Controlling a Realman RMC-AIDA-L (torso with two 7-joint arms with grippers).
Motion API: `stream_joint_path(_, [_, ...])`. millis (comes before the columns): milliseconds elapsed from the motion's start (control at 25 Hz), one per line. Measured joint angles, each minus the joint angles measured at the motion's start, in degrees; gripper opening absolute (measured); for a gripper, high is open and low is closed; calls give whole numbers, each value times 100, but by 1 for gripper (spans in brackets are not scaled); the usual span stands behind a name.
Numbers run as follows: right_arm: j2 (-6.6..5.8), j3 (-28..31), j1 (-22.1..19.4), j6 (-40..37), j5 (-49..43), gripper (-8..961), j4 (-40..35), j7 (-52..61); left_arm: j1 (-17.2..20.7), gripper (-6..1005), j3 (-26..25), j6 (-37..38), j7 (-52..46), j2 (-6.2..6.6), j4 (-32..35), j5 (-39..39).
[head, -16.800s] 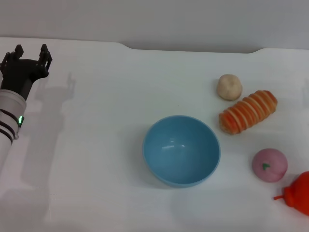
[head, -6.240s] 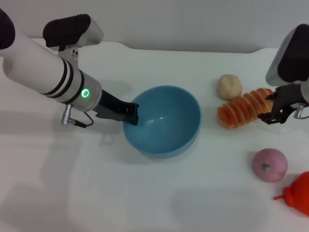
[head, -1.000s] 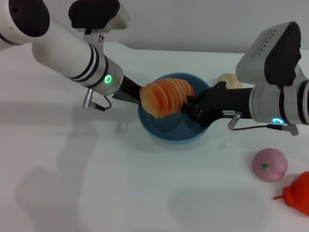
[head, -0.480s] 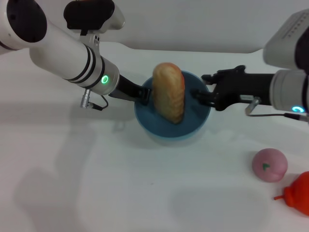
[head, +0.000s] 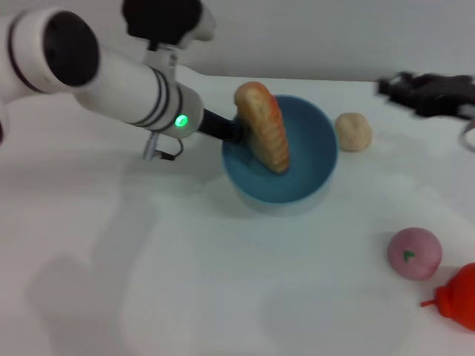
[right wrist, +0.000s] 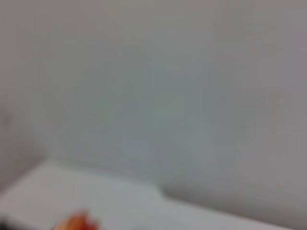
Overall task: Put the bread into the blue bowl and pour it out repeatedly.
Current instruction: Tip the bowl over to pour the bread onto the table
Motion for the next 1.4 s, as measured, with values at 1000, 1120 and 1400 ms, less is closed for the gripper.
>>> stream_joint_path(1000, [-9,1201,-757,-1282,3045,458,1966,-1991,181,-2,3086,5437,1,-75,-1026,40])
stream_joint_path(1120, [-11,1207,-788,-1310,3048,458,1978,-1994,276,-2,3561,6384,70,-75,-1188,41])
stream_joint_path(1400, [-5,1631,-791,-1325,3282,458,2406,-2009,469,-1,4115,7720,1071,-83,-1465,14])
